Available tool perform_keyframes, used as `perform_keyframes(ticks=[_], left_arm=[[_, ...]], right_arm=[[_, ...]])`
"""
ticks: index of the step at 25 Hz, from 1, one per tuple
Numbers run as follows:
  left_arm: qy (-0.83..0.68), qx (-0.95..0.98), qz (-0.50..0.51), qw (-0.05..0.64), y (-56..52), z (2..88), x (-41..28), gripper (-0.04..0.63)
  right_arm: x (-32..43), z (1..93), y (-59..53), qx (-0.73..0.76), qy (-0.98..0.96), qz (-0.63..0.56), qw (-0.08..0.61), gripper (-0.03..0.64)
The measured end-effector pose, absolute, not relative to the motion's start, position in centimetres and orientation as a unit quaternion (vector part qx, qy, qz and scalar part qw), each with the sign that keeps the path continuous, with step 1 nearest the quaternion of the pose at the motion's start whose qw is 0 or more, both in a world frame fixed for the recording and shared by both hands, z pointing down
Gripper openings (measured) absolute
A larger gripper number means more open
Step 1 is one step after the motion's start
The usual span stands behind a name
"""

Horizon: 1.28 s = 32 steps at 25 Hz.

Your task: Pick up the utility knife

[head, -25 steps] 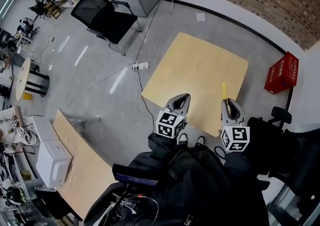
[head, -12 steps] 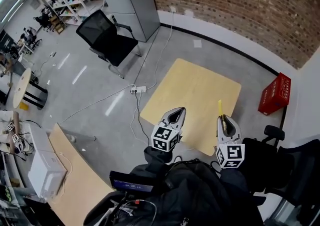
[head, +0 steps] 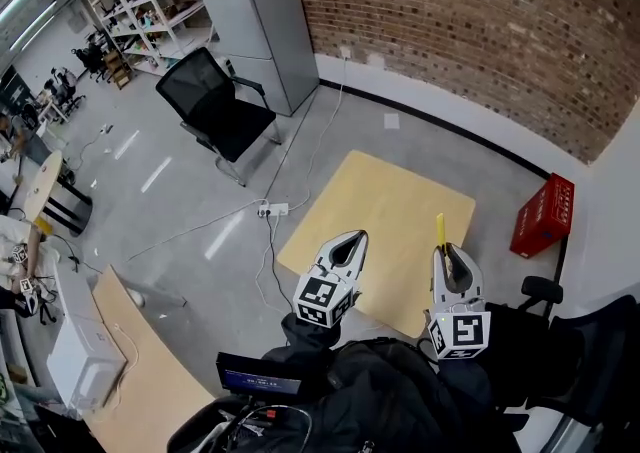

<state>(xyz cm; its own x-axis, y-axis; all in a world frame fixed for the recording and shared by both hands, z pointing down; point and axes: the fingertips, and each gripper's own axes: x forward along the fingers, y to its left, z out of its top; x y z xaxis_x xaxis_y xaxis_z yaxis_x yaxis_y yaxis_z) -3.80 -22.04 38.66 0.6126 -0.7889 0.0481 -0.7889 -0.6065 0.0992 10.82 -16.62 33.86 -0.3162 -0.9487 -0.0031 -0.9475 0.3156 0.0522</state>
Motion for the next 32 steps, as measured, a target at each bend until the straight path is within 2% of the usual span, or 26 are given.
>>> perform_keyframes(ticks=[12,32], left_arm=[[-0.437,0.899,-0.025,0.014,-23.1,34.8,-3.9,0.0],[-0.438,0.898,-0.035,0.01,-23.9,33.7,-3.3,0.0]], right_arm=[[10.2,30.5,-17.5,0.581,-0.813,-0.046,-0.012,0.069],[10.1,29.7,-18.1,0.571,-0.818,-0.067,-0.012,0.069]])
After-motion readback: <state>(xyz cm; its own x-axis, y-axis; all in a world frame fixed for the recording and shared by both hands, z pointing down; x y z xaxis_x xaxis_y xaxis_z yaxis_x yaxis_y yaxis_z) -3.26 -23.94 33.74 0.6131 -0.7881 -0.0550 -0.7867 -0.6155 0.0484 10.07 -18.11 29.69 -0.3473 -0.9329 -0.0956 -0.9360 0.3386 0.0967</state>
